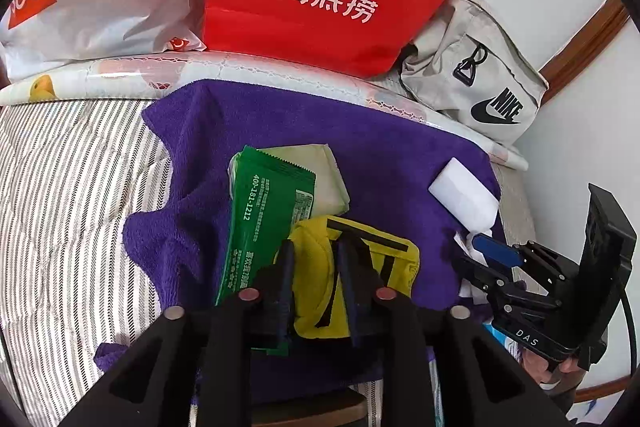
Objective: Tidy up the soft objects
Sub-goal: 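Open the left gripper on the towel while the right gripper releases the packet beside the sponge, then move the left gripper toward the black strap while the right gripper grasps the white mesh bag, then grasp the black strap with the left gripper while the right gripper lifts the mesh bag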
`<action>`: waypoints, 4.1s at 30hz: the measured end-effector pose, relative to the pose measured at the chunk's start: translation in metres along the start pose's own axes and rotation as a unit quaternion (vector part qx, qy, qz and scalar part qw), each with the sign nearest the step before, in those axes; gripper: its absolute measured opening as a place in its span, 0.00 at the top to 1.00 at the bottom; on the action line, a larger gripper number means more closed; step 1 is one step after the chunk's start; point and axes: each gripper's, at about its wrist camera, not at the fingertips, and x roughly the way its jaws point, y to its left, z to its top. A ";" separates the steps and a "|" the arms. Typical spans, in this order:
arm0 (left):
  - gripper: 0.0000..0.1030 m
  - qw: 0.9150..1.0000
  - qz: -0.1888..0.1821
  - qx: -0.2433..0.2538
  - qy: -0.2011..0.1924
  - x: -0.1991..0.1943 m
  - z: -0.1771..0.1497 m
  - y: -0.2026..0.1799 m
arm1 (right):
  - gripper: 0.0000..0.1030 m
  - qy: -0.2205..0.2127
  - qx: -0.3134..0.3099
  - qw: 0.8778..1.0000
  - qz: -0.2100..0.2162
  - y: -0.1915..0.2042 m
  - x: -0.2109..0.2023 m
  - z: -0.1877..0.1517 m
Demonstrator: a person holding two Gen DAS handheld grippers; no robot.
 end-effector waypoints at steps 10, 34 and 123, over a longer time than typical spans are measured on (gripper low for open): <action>0.54 1.000 -0.001 0.014 -0.022 -0.028 -0.006 -0.004 | 0.44 -0.014 0.014 0.999 0.027 0.001 -0.015 -0.003; 0.53 0.993 0.013 0.043 -0.113 -0.166 -0.122 -0.022 | 0.44 -0.081 0.024 0.993 0.088 0.054 -0.139 -0.112; 0.50 0.999 -0.012 0.040 -0.027 -0.122 -0.245 0.027 | 0.90 -0.112 -0.087 0.989 0.048 0.137 -0.110 -0.221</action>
